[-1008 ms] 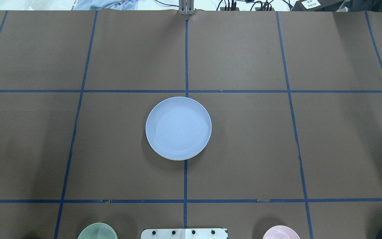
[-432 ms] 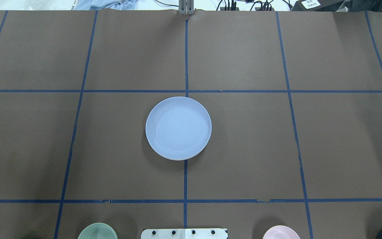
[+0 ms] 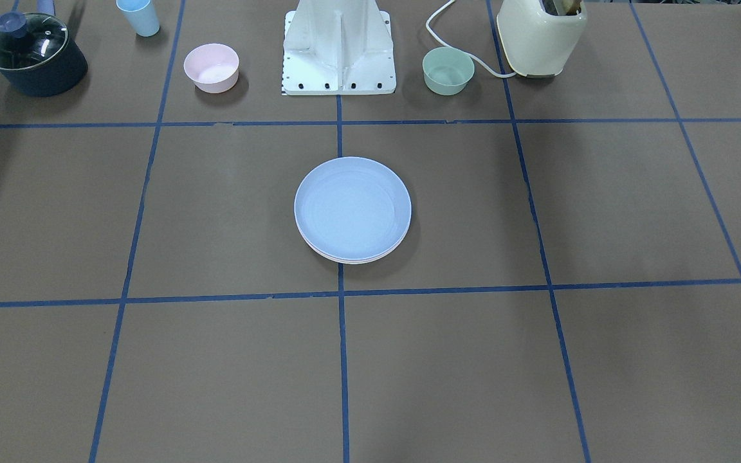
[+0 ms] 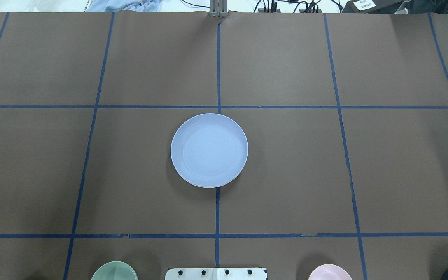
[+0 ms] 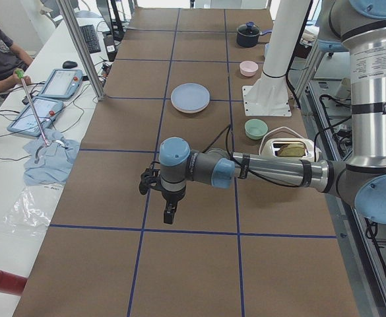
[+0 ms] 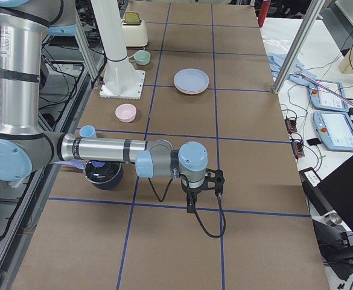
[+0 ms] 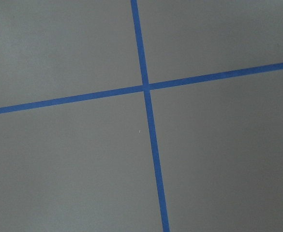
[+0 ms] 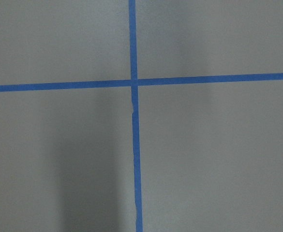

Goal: Stack three plates with pink and blue

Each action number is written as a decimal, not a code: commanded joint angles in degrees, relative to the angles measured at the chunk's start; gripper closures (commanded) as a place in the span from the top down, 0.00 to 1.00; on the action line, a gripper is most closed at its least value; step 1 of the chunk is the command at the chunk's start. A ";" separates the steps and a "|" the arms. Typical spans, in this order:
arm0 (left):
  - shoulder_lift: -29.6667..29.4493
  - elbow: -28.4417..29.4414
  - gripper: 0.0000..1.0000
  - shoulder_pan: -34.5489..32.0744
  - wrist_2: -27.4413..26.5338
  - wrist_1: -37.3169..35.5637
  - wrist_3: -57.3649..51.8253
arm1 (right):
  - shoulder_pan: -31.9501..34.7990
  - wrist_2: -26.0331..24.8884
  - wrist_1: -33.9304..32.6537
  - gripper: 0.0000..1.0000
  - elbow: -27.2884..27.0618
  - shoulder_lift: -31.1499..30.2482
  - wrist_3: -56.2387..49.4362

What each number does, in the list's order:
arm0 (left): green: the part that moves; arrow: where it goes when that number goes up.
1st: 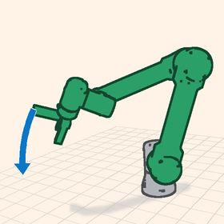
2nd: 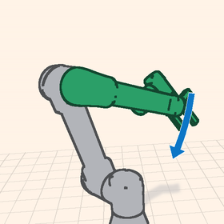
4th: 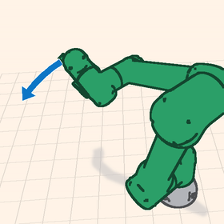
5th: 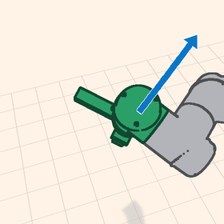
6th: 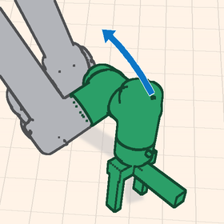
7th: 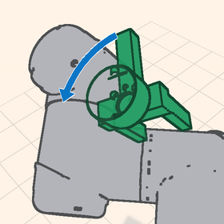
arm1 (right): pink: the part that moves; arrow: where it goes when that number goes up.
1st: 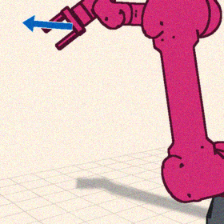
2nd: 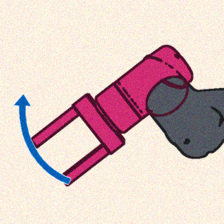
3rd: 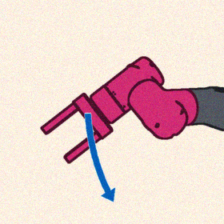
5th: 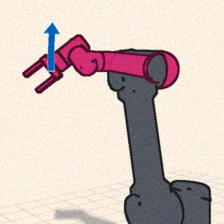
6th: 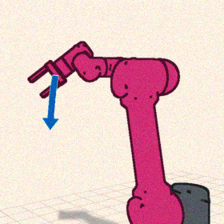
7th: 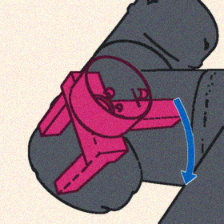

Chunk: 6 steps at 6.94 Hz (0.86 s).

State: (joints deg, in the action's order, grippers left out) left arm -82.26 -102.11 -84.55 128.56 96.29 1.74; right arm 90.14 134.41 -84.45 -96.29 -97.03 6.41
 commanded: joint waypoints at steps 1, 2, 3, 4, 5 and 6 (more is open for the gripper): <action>-0.71 2.87 1.00 -4.55 0.11 -2.85 -9.54 | 0.74 0.15 -0.01 1.00 -0.56 -0.70 -0.08; -0.54 3.32 1.00 -5.00 0.28 -2.86 -9.91 | 0.74 -0.28 -0.01 1.00 -0.56 -0.79 -0.17; -0.53 3.41 1.00 -5.01 0.28 -2.86 -9.92 | 1.09 -0.37 -0.01 1.00 -0.83 -0.79 -0.17; -0.53 3.41 1.00 -5.01 0.28 -2.94 -9.92 | 1.27 -0.03 -0.36 1.00 -1.96 -1.40 -0.17; -0.45 3.41 1.00 -5.01 0.37 -2.86 -9.92 | 0.57 0.24 -6.80 1.00 -6.76 -2.71 -0.17; -0.36 3.32 1.00 -5.01 0.37 -2.77 -9.92 | 0.57 -0.02 -12.78 1.00 -12.11 -3.77 -0.17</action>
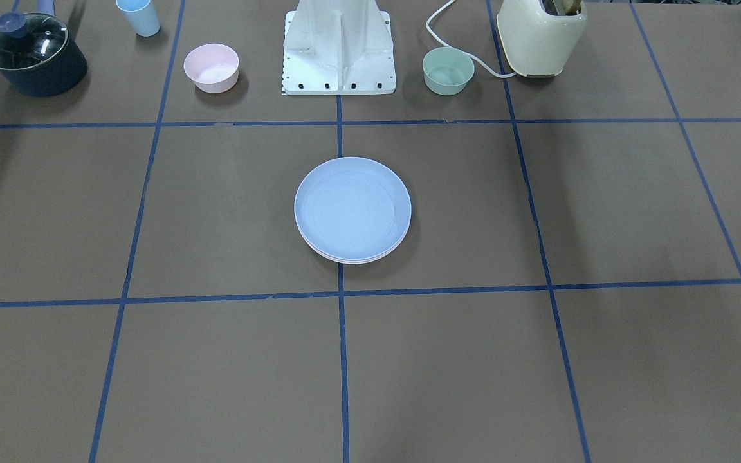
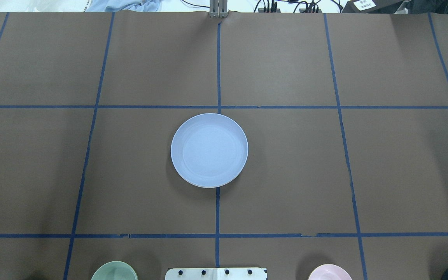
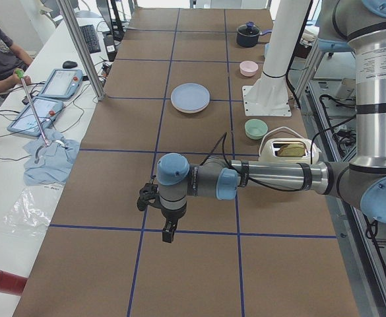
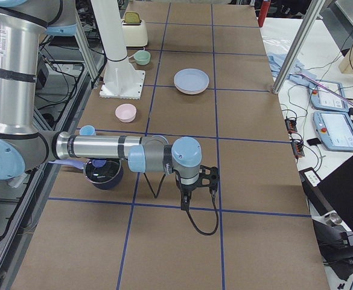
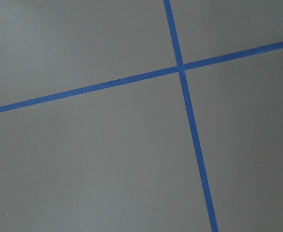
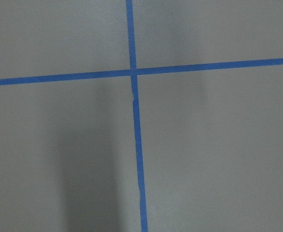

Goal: Stack three plates with pink and blue

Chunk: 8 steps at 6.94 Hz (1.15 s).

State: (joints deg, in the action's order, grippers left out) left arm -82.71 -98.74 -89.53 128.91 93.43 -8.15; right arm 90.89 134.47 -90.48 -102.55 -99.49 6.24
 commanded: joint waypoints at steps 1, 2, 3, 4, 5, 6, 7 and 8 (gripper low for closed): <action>0.10 0.13 1.00 -0.03 -0.06 0.26 -0.02 | -0.19 -0.44 -6.64 1.00 -6.51 -2.72 -2.70; 0.27 0.13 1.00 -0.03 0.03 0.26 -0.02 | 0.07 -0.87 -6.81 1.00 -5.82 -2.64 -8.21; 0.53 0.04 1.00 -0.03 0.03 0.43 -0.02 | 0.16 -0.97 -6.55 1.00 -5.38 -2.82 -8.52; 0.54 0.04 1.00 -0.03 0.03 0.44 -0.02 | 0.16 -0.44 -6.55 1.00 -5.29 -2.82 -8.53; 0.62 0.13 1.00 -0.03 0.03 0.44 -0.02 | 0.16 -0.18 -6.55 1.00 -5.20 -2.91 -8.53; 0.71 0.13 1.00 -0.03 0.12 0.44 -0.02 | 0.16 -0.09 -6.55 1.00 -5.20 -2.91 -8.53; 0.80 0.22 1.00 -0.03 0.12 0.44 -0.02 | 0.33 0.00 -6.55 1.00 -5.20 -2.91 -8.53; 0.80 0.48 1.00 -0.03 0.12 0.44 -0.02 | 0.34 0.00 -6.55 1.00 -5.20 -2.91 -8.53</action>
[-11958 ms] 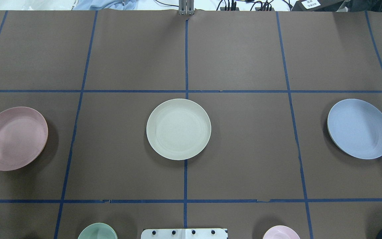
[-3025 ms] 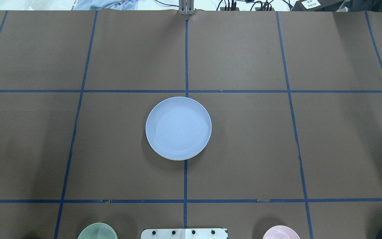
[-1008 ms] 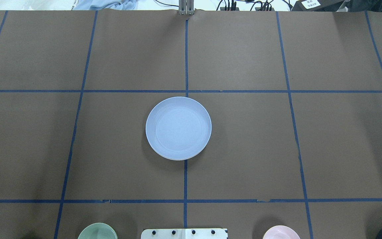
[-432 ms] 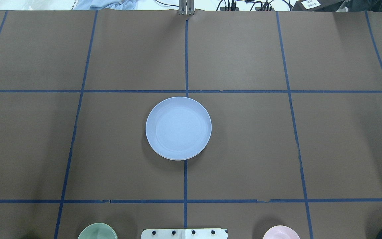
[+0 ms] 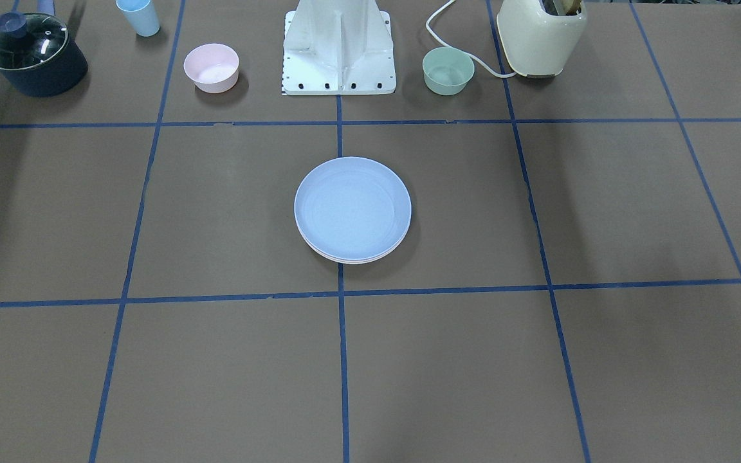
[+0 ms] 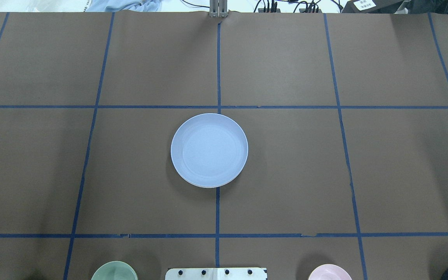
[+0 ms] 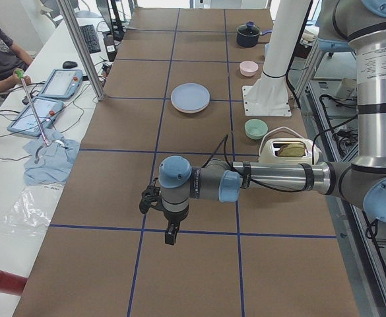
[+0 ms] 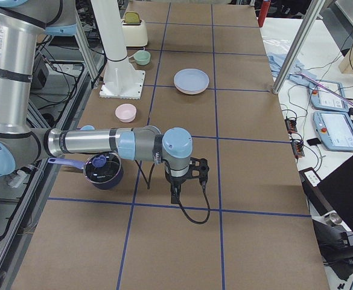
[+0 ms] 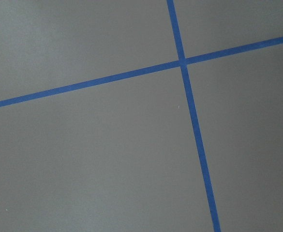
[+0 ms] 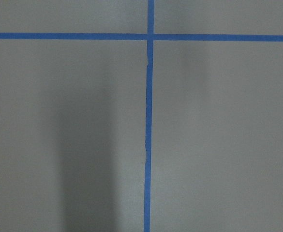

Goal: Stack three plates with pink and blue

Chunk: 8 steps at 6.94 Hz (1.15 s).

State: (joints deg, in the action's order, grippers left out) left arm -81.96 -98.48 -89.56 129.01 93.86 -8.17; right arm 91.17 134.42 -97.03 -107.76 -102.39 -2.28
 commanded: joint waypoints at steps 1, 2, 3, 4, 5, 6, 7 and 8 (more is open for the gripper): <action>0.05 0.22 1.00 0.00 0.01 0.00 0.09 | 0.06 0.05 0.00 1.00 0.01 -0.01 0.08; 0.05 0.22 1.00 0.09 0.01 0.00 0.09 | -0.03 0.05 0.00 1.00 0.01 0.08 0.08; -0.04 0.22 1.00 0.00 0.01 0.00 0.09 | 0.06 0.05 0.00 1.00 0.01 0.08 0.08; -0.04 0.22 1.00 0.09 0.01 0.09 0.09 | -0.03 0.05 0.00 1.00 0.01 0.08 0.08; -0.13 0.22 1.00 0.09 0.01 0.09 0.09 | 0.06 0.14 0.00 1.00 0.01 0.08 0.08; -0.22 0.22 1.00 0.09 0.53 0.00 0.35 | 0.06 0.14 0.00 1.00 0.01 0.08 0.08; -0.22 0.31 1.00 0.00 3.15 -0.17 0.79 | 0.06 0.14 0.00 1.00 0.01 0.08 0.08; -0.13 0.40 1.00 0.00 4.48 -0.43 1.14 | 0.06 0.14 0.00 1.00 0.01 0.08 0.17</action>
